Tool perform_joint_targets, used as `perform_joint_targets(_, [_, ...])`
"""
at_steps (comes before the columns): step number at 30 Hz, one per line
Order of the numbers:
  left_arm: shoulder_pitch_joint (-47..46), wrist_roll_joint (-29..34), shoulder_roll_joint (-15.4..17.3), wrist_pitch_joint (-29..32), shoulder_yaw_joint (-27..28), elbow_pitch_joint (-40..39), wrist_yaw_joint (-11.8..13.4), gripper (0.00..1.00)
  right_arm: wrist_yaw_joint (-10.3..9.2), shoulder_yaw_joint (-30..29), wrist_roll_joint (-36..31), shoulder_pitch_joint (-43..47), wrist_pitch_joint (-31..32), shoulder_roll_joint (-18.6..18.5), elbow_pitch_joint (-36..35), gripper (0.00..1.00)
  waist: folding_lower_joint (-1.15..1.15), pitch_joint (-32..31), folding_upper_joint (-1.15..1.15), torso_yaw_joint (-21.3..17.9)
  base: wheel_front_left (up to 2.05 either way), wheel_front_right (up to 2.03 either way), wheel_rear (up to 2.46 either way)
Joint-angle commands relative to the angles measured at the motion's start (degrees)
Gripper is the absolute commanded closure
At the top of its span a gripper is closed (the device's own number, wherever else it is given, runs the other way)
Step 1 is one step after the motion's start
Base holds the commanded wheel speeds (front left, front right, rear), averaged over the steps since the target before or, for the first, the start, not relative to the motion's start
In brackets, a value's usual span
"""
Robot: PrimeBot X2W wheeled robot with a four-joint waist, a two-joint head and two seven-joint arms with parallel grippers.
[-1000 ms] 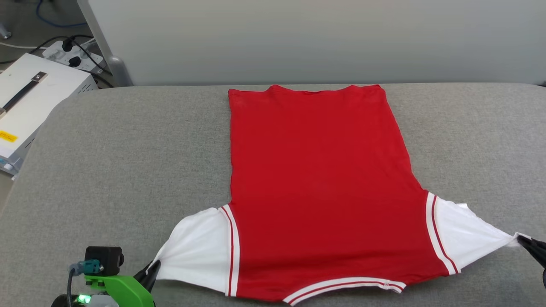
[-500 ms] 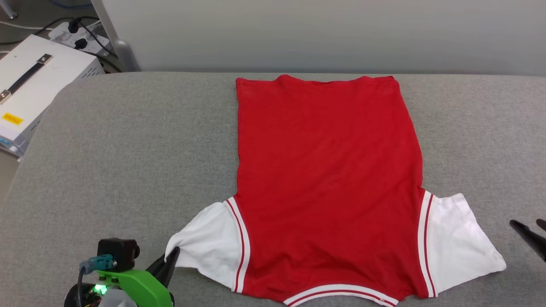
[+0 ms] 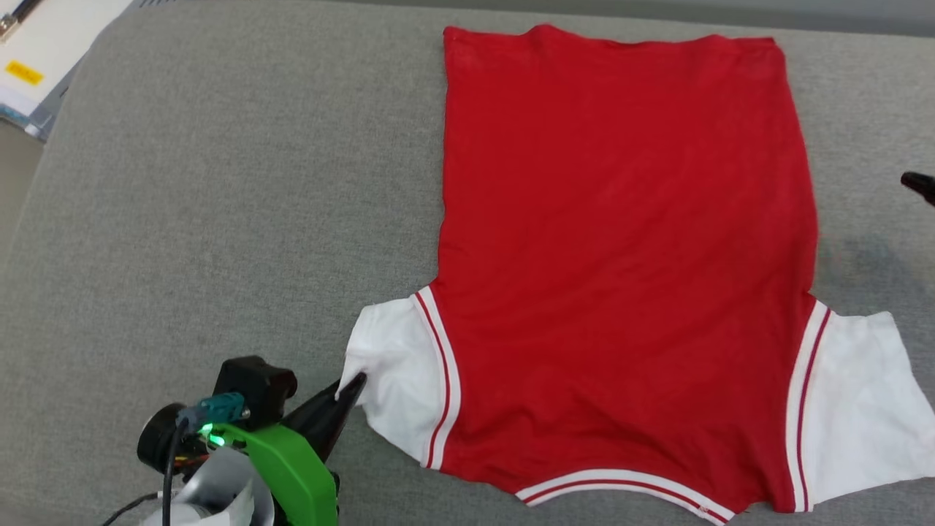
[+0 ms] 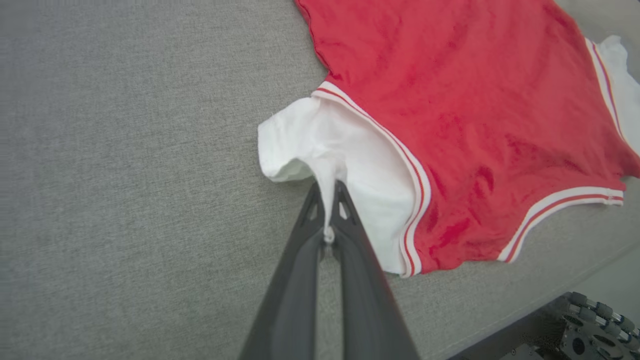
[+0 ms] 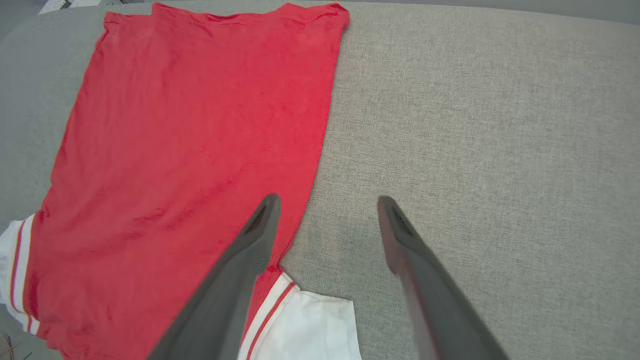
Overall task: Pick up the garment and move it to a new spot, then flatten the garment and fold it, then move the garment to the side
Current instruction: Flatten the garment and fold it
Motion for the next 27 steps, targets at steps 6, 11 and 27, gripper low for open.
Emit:
perform_joint_targets(6, [-4.4, 2.2, -0.1, 2.1, -1.0, -4.1, -0.3, 1.00, -0.04, -6.2, -13.8, -15.0, 13.5, 6.5, 3.5, 0.00, 0.00, 14.4, 0.65, 11.1, 0.00, 0.00, 0.00])
perform_joint_targets(11, [-6.3, 3.3, -1.3, 2.1, -1.8, -6.1, -0.6, 1.00, -0.04, -10.5, -23.5, -24.5, 18.4, 8.8, 6.0, 0.00, 0.00, 19.1, 0.65, 14.8, 0.00, 0.00, 0.00])
perform_joint_targets(27, [-8.3, 2.8, -3.8, 0.5, -2.6, -4.3, -2.0, 1.00, -0.04, -15.4, -37.6, -32.2, 19.9, 6.4, 14.3, 0.00, 0.00, 22.9, 0.65, 20.2, 0.00, 0.00, 0.00])
